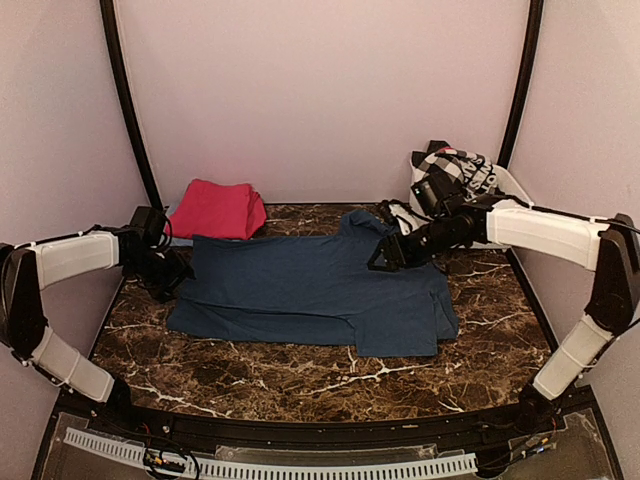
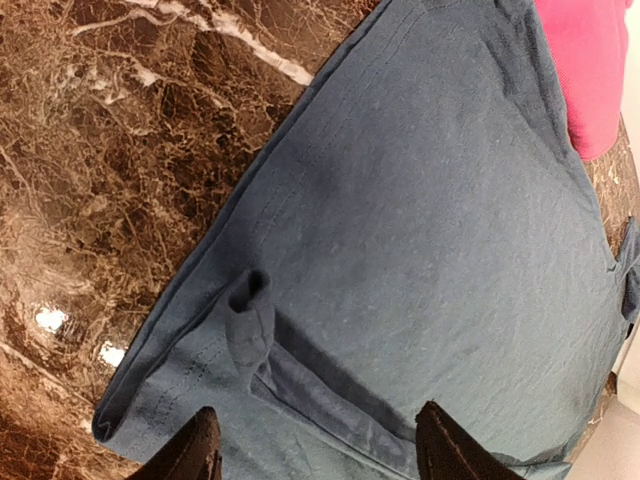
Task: Fold and stack the mixed laundry pile
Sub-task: Fold the flattened T-shirt at the center of the board.
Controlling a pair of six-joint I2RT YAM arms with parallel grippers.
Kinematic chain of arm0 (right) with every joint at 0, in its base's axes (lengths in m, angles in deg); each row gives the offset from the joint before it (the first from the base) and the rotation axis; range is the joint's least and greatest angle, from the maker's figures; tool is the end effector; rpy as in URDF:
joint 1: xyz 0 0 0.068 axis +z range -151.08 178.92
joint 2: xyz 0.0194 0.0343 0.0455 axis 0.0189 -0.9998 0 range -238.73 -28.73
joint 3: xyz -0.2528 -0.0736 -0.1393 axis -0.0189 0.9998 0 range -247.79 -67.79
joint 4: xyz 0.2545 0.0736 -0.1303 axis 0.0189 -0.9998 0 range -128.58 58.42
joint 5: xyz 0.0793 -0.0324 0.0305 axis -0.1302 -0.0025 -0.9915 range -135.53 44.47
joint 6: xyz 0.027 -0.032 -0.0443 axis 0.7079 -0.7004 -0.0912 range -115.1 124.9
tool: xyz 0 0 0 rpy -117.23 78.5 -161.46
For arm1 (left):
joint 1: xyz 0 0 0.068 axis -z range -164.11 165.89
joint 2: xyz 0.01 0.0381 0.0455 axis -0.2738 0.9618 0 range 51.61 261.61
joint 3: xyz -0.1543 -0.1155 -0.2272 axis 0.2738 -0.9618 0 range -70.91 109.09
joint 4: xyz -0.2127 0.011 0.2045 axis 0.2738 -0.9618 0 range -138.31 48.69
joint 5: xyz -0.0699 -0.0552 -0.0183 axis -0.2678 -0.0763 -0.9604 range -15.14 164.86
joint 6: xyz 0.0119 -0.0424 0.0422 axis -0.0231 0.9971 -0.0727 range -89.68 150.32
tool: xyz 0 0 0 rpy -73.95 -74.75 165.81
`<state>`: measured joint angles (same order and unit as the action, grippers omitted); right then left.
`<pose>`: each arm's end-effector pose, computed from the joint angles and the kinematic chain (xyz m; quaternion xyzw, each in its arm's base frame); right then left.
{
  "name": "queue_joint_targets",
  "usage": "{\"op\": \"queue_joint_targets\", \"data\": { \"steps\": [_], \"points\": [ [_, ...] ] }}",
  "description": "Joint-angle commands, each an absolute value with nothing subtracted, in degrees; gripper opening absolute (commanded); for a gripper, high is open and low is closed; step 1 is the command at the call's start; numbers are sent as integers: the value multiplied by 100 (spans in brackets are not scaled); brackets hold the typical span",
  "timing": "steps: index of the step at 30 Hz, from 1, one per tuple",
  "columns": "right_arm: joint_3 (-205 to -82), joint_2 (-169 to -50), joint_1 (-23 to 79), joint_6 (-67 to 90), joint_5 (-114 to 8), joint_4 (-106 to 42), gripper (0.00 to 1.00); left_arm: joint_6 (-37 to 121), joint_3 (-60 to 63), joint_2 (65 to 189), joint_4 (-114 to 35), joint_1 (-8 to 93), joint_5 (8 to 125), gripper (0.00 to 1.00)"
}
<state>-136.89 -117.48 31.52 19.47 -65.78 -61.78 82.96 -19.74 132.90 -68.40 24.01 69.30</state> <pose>0.3062 0.2146 0.2761 -0.2045 0.9038 0.2865 0.2436 0.3101 -0.0488 0.2107 -0.3503 0.8920 -0.1827 0.2197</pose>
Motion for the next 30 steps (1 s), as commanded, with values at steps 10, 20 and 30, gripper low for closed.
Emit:
{"op": "queue_joint_targets", "data": {
  "steps": [10, 20, 30],
  "points": [
    [-15733, -14066, 4652, -3, -6186, -6306, 62, 8364, -1881, 13546, -6940, 2243, 7092, 61],
    [-15999, -14748, 4905, -213, -6157, -6332, 62, 8249, -1653, 13985, -6965, 2136, 7270, 54],
    [-15171, -13719, 4835, 744, -5377, -6677, 61, 8254, -1636, 14077, -6892, 2082, 7178, 43]
  ]
}}
